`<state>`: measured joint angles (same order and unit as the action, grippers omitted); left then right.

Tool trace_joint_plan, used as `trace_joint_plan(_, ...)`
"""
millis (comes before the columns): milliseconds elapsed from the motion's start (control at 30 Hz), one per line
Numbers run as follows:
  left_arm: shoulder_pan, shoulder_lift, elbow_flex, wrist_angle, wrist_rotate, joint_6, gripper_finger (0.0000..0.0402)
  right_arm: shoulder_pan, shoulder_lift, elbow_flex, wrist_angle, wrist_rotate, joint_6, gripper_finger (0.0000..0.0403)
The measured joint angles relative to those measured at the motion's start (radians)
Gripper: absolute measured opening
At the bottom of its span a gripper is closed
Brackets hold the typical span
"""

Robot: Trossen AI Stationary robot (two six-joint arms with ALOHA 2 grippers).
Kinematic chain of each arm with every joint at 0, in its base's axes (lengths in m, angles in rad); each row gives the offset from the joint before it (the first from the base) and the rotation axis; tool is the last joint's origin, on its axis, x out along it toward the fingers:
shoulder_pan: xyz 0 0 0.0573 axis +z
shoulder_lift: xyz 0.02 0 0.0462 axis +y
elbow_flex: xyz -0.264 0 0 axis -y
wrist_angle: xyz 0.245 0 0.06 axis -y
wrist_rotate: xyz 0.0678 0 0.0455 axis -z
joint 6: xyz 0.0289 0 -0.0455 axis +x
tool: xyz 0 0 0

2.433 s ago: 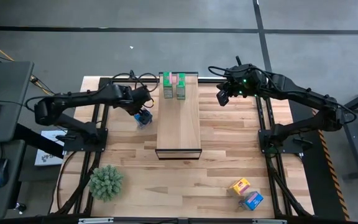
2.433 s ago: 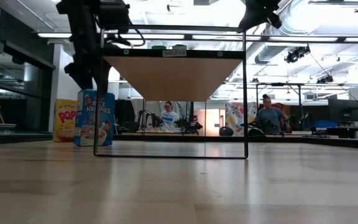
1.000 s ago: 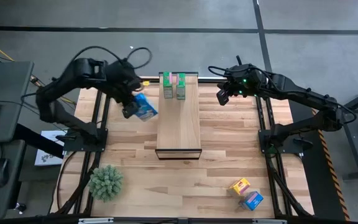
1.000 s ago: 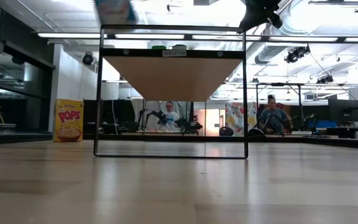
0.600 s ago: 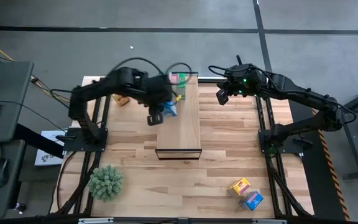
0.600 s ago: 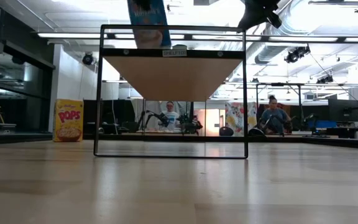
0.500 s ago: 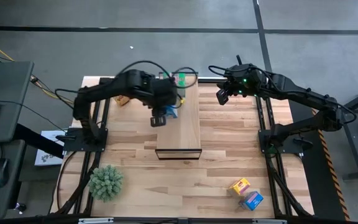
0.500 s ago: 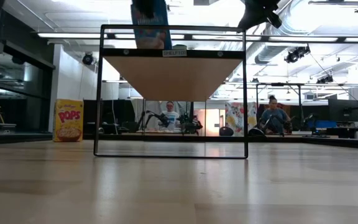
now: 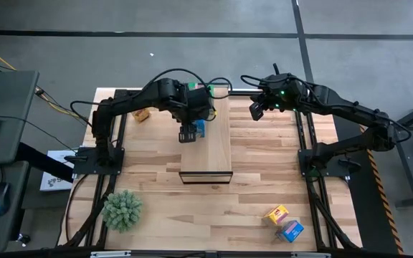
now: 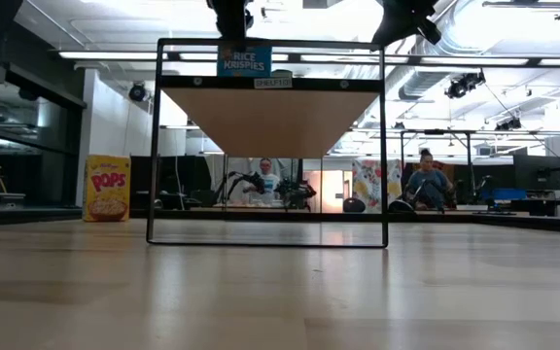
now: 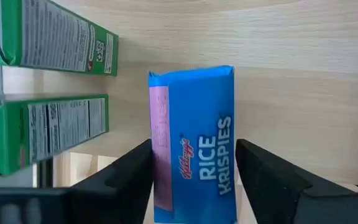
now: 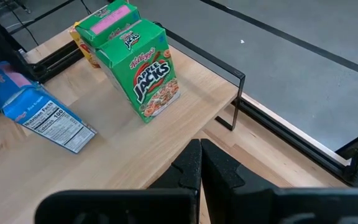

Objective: Stack cereal on shelf
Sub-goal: Put the left blue cereal on the shelf

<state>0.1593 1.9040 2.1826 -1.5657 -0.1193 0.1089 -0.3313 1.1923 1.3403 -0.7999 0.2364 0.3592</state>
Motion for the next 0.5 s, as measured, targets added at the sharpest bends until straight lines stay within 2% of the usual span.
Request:
trace_joint_plan(167,0.02,-0.017,0.0,0.002,0.005,-0.008,0.0227,0.0,0.0,0.0,0.003,0.0,-0.001,0.0)
trace_joint_plan(500,0.037,-0.103,0.0,0.006,0.015,-0.054,0.0226,0.0,0.0,0.0,0.005,0.0,-0.001,0.0)
